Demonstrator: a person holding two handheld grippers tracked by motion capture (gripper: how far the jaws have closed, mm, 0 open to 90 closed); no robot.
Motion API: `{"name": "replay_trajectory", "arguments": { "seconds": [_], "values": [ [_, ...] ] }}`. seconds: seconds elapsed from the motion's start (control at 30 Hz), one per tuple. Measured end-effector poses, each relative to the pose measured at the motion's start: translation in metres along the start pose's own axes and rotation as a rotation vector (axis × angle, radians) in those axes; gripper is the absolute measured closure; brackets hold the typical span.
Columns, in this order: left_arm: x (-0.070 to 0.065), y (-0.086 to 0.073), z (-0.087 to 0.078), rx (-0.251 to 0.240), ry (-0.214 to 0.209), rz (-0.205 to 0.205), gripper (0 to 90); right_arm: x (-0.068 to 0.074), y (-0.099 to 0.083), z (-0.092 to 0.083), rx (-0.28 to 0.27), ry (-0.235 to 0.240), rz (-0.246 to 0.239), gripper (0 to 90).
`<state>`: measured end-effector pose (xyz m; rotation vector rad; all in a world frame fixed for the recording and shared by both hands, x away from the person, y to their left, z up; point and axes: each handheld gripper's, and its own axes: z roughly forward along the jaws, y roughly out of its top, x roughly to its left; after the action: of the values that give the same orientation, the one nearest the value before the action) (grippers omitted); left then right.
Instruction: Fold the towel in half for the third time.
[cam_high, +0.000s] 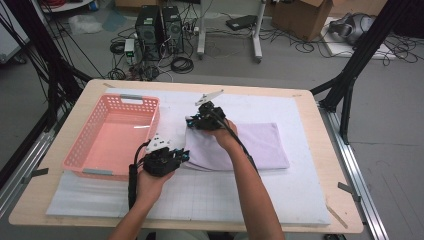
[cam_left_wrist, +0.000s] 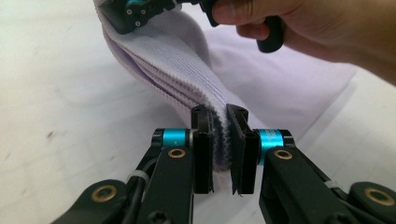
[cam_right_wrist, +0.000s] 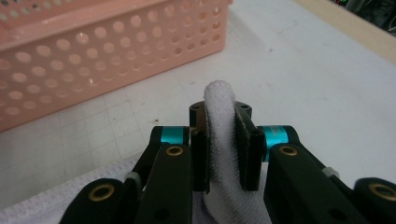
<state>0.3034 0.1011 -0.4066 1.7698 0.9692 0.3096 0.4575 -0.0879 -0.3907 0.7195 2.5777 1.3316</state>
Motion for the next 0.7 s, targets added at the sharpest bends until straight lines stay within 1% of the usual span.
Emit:
{"name": "replay_trajectory", "arguments": {
  "seconds": [0.07, 0.1, 0.23, 0.3, 0.33, 0.43, 0.5, 0.57, 0.67, 0.7],
  "values": [
    [-0.004, 0.006, 0.006, -0.015, -0.03, -0.008, 81.2, -0.005, -0.004, -0.01, -0.028, -0.003, 0.022, 78.6],
    [-0.007, 0.01, 0.009, -0.015, -0.044, -0.003, 81.2, -0.007, -0.006, -0.015, -0.039, -0.009, 0.029, 78.6],
    [-0.021, 0.022, 0.023, 0.001, -0.068, 0.046, 81.2, -0.017, -0.016, -0.039, -0.07, -0.035, 0.044, 78.6],
    [-0.026, 0.025, 0.032, 0.004, -0.081, 0.053, 81.2, -0.022, -0.023, -0.051, -0.101, -0.043, 0.059, 78.6],
    [-0.028, 0.027, 0.036, 0.009, -0.095, 0.054, 81.2, -0.024, -0.028, -0.055, -0.114, -0.051, 0.067, 78.6],
    [-0.037, 0.029, 0.048, 0.01, -0.123, 0.064, 81.2, -0.031, -0.04, -0.069, -0.132, -0.072, 0.093, 78.6],
    [-0.041, 0.032, 0.056, 0.022, -0.125, 0.072, 81.2, -0.035, -0.047, -0.077, -0.146, -0.08, 0.116, 78.6],
    [-0.046, 0.035, 0.063, 0.031, -0.131, 0.083, 81.2, -0.038, -0.053, -0.083, -0.149, -0.098, 0.122, 78.6],
    [-0.051, 0.038, 0.071, 0.042, -0.137, 0.094, 81.2, -0.043, -0.059, -0.092, -0.149, -0.115, 0.118, 78.6],
    [-0.053, 0.038, 0.075, 0.043, -0.14, 0.087, 81.2, -0.045, -0.062, -0.095, -0.151, -0.117, 0.127, 78.6]
  ]
}}
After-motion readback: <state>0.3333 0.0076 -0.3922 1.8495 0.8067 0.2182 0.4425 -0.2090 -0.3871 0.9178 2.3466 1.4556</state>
